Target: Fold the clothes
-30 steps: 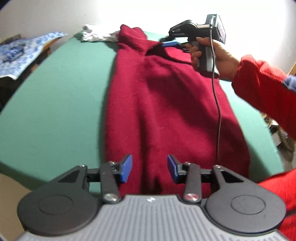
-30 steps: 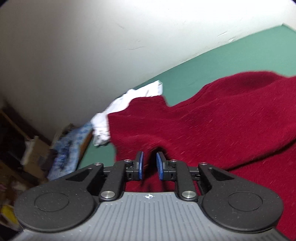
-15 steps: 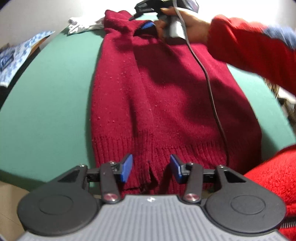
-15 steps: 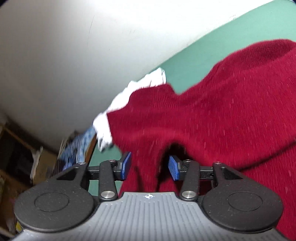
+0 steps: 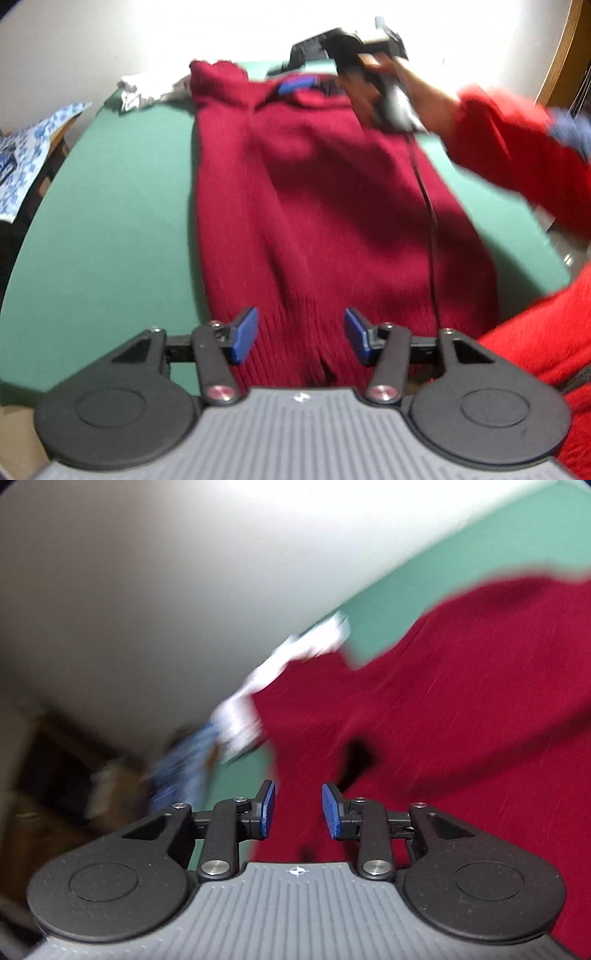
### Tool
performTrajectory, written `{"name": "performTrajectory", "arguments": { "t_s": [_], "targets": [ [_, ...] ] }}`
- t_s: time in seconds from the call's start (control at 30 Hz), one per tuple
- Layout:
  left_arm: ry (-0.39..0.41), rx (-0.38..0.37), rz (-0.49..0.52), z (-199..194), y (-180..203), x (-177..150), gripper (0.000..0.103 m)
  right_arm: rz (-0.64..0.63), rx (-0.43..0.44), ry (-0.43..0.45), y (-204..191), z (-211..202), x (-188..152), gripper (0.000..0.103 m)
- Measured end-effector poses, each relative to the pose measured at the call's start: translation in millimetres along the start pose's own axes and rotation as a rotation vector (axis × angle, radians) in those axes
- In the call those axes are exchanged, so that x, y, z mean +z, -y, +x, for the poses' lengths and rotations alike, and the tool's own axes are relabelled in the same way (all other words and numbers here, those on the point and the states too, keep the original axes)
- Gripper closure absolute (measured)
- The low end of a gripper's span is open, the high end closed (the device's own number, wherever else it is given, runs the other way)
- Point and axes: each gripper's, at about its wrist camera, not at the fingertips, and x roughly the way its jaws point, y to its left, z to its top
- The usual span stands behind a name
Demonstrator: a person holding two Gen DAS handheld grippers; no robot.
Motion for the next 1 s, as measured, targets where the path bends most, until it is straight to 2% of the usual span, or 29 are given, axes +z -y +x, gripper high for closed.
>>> {"name": "performTrajectory", "arguments": {
  "t_s": [0.13, 0.2, 0.23, 0.27, 0.3, 0.33, 0.37, 0.4, 0.47, 0.53, 0.6, 0.67, 0.7, 0.73, 0.77, 0.83, 0.9, 0.97, 1.0],
  "targets": [
    [-0.073, -0.021, 0.072, 40.1, -2.2, 2.7, 0.053, 0.012, 0.117, -0.192, -14.4, 16.9, -63.1, 0.071],
    [-0.08, -0.016, 0.128, 49.3, -3.4, -1.8, 0.054, 0.011, 0.111, -0.239, -15.4, 22.6, -88.8, 0.072],
    [-0.081, -0.021, 0.141, 50.8, -6.1, -1.8, 0.048, -0.004, 0.048, -0.223, -13.7, 20.7, -97.3, 0.073],
    [-0.082, -0.029, 0.148, 51.5, -9.7, -0.8, 0.047, -0.009, -0.024, -0.189, -10.0, 16.9, -103.4, 0.102],
    [-0.083, -0.037, 0.155, 52.3, -13.3, 0.2, 0.047, 0.02, -0.062, -0.156, -4.4, 11.8, -108.0, 0.103],
    [-0.083, -0.045, 0.162, 53.0, -16.8, 1.2, 0.051, 0.051, -0.062, -0.139, -3.1, 7.6, -111.8, 0.103],
    [-0.084, -0.053, 0.169, 53.7, -20.4, 2.2, 0.052, 0.063, -0.045, -0.13, -6.7, 4.8, -115.5, 0.097],
    [-0.085, -0.062, 0.175, 54.5, -24.0, 3.2, 0.053, 0.076, -0.029, -0.122, -10.4, 2.1, -119.2, 0.097],
    [-0.086, -0.078, 0.189, 55.9, -31.1, 5.2, 0.053, 0.034, 0.008, -0.133, -26.3, 8.2, -128.3, 0.093],
    [-0.088, -0.094, 0.203, 57.4, -38.3, 7.2, 0.052, 0.037, -0.007, -0.161, -34.0, 26.0, -138.7, 0.084],
    [-0.089, -0.111, 0.217, 58.9, -45.4, 9.2, 0.052, 0.081, -0.025, -0.149, -28.2, 36.7, -147.6, 0.099],
    [-0.062, -0.107, 0.268, 51.5, -48.1, 6.1, 0.052, 0.132, -0.049, -0.115, -26.9, 28.0, -152.9, 0.103],
    [-0.034, -0.106, 0.297, 44.4, -49.4, 4.3, 0.05, 0.128, -0.055, -0.106, -30.7, 22.6, -156.3, 0.099],
    [-0.005, -0.103, 0.313, 37.5, -53.2, 3.1, 0.048, 0.099, -0.055, -0.105, -38.1, 17.4, -161.0, 0.087],
    [0.015, -0.109, 0.313, 31.6, -59.8, 2.3, 0.048, 0.071, -0.048, -0.117, -44.0, 12.7, -165.8, 0.081],
    [0.039, -0.139, 0.28, 24.5, -78.3, 7.1, 0.048, 0.062, -0.031, -0.169, -46.6, 4.9, -180.7, 0.077],
    [0.062, -0.139, 0.262, 22.4, -92.1, 17.6, 0.049, 0.079, -0.013, -0.161, -41.9, -10.5, -201.6, 0.081],
    [0.085, -0.133, 0.248, 21.0, -105.0, 29.0, 0.052, 0.142, -0.016, -0.117, -34.1, -29.1, -219.3, 0.093],
    [0.096, -0.136, 0.249, 22.3, -109.8, 37.2, 0.053, 0.18, -0.021, -0.093, -30.0, -38.5, -227.4, 0.096]
  ]
}}
